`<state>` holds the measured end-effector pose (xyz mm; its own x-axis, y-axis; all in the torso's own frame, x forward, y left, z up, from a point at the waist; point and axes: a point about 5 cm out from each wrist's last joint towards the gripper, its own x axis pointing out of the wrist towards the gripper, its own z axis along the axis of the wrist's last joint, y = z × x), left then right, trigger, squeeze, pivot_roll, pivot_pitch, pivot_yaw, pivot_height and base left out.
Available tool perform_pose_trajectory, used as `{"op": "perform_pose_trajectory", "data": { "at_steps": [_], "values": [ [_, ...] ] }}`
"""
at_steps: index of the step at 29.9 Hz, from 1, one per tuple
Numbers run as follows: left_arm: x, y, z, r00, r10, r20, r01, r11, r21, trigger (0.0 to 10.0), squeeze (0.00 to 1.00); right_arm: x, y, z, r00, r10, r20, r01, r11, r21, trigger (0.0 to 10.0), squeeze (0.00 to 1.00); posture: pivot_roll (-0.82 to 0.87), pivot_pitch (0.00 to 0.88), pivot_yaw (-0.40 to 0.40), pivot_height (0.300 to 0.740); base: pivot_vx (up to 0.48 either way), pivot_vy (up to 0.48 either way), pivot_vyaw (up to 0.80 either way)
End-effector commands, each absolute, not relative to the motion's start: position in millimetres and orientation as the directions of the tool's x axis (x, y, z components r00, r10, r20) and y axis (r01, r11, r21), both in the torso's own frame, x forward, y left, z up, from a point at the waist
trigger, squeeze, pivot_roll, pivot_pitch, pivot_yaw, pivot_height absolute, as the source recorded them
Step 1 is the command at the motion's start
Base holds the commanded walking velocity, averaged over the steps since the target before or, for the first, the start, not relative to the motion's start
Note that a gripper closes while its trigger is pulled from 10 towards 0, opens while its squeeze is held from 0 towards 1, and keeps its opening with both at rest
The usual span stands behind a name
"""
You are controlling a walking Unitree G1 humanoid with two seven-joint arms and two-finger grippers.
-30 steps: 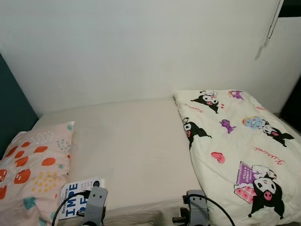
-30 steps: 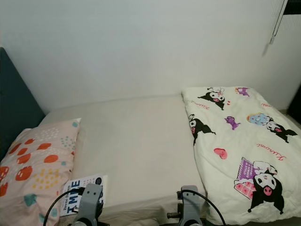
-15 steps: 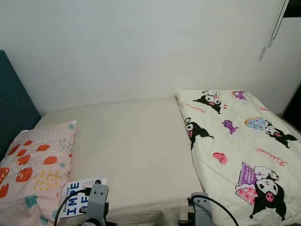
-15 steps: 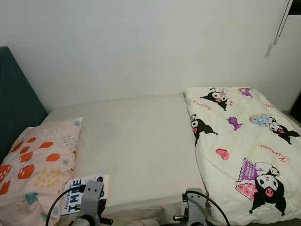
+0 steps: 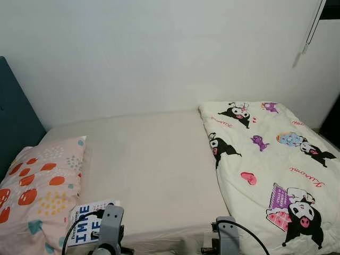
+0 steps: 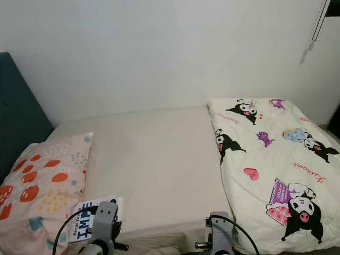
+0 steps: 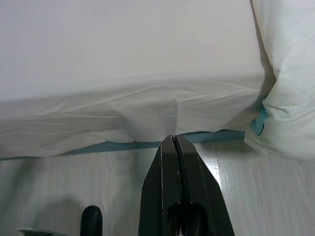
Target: Clean up the room
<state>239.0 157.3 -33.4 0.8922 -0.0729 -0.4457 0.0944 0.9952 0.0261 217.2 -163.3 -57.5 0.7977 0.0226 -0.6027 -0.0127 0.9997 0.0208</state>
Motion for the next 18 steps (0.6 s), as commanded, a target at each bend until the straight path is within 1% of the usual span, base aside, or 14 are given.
{"op": "perform_pose_trajectory", "data": {
  "at_steps": [1,11,18],
  "values": [
    [236.4,158.9,-35.3,0.888,-0.06,-0.455,0.083,0.996,0.031,10.0,0.0,219.2,-159.6,-56.5,0.798,0.029,-0.602,-0.022,1.0,0.019,10.0,0.0,0.01,0.023,0.023,0.74,0.0,0.0,0.0],
    [235.4,155.9,-34.6,0.893,-0.073,-0.445,0.098,0.995,0.033,10.0,0.0,221.1,-160.4,-56.0,0.793,0.03,-0.609,-0.028,1.0,0.013,10.0,0.0,0.02,0.023,0.016,0.74,0.0,0.0,0.0],
    [234.5,154.7,-34.3,0.894,-0.08,-0.44,0.104,0.994,0.031,10.0,0.0,220.1,-160.0,-56.8,0.789,0.032,-0.614,-0.035,0.999,0.008,10.0,0.0,0.02,0.024,0.014,0.74,0.0,-0.332,0.0]
  ]
}}
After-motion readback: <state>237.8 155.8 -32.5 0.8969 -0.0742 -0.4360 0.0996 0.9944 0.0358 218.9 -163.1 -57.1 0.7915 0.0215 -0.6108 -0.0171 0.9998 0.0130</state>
